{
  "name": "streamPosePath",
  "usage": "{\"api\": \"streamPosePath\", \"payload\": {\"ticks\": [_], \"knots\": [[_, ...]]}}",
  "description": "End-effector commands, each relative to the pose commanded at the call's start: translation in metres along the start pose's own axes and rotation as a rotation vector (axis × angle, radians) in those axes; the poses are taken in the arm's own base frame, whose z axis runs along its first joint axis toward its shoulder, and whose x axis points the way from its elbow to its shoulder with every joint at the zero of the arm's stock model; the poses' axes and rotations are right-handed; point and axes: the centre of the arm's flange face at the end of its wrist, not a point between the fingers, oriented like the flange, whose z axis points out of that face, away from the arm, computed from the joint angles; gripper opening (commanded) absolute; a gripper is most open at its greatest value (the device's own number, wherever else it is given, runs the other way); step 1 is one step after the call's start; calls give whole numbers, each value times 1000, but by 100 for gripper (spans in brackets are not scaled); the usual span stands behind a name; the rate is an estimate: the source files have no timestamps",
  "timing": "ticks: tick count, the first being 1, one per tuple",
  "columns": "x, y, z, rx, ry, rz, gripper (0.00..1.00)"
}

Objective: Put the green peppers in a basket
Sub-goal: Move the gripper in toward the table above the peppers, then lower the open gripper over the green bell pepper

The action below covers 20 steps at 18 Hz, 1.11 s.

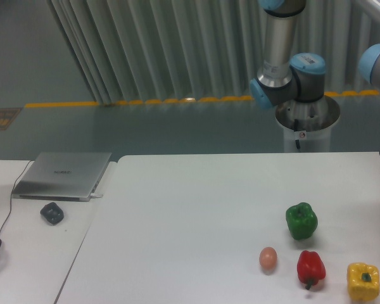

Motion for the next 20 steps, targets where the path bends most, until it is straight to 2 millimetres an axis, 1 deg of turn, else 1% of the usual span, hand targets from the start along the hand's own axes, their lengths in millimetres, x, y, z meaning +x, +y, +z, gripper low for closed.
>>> {"api": "streamPosePath", "payload": {"ticks": [3,9,11,15,20], "knots": [[0,0,1,0,1,-2,100],[0,-21,4,35,-3,-19,100],[2,-21,11,52,-1,-34,100],[-1,-21,9,49,-26,-106,100],[-2,-25,9,86,-30,-114,100]]}}
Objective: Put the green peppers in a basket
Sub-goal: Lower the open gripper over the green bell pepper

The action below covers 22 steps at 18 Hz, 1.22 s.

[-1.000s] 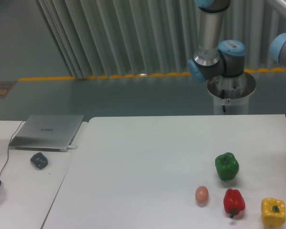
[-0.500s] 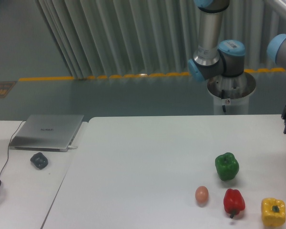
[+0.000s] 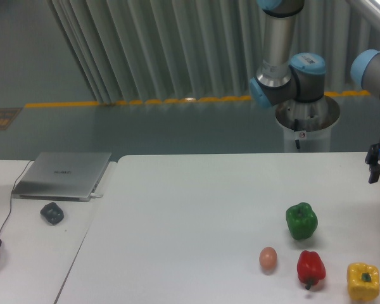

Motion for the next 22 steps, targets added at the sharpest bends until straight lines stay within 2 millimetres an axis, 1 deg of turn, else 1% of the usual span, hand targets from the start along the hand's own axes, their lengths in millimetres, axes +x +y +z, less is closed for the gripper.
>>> {"api": "streamPosePath", "payload": {"ticks": [4,6,8,10,12,14,16,18,20,22], "knots": [[0,2,0,2,-1,-11,100],[-1,0,-1,9,-3,-59,100],[-1,-6,3,32,3,-126,100],[0,-20,7,35,7,-155,100],[-4,-28,3,62,-33,-206,100],[-3,-37,11,82,-25,-223,100],[1,-52,20,62,-3,-188,100],[15,-83,24,13,29,-120,100],[23,-101,32,-41,48,-79,100],[35,-123,41,-115,55,-21,100]]}}
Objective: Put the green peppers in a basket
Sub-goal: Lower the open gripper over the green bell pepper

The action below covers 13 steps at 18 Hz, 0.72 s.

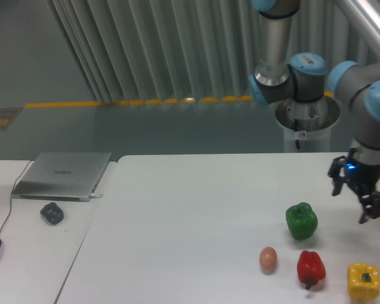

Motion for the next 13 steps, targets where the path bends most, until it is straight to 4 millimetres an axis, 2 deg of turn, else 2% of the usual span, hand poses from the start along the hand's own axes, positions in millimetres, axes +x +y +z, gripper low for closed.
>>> {"api": "streamPosePath", "payload": {"ticks": [2,13], "knots": [[8,-9,4,-64,17,28,100],[19,-35,32,-82,54,37,100]]}}
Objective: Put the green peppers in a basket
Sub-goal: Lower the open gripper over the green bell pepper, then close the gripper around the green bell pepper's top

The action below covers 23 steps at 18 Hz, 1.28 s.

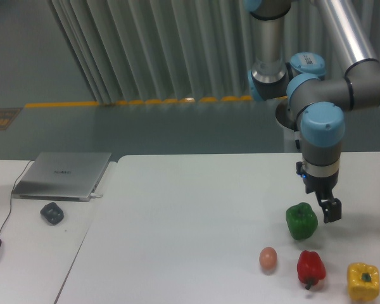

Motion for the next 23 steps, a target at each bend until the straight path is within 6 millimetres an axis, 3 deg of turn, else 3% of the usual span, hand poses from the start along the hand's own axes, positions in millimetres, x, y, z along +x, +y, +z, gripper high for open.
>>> {"api": "streamPosePath", "payload": {"ticks": [5,17,19,22,23], "knots": [[6,-18,11,-6,12,25,100],[5,-36,26,-50,10,19,100],[3,-40,25,-52,-17,0,81],[0,-40,20,-55,-29,1,66],[-1,-40,16,-52,-38,0,56]]}}
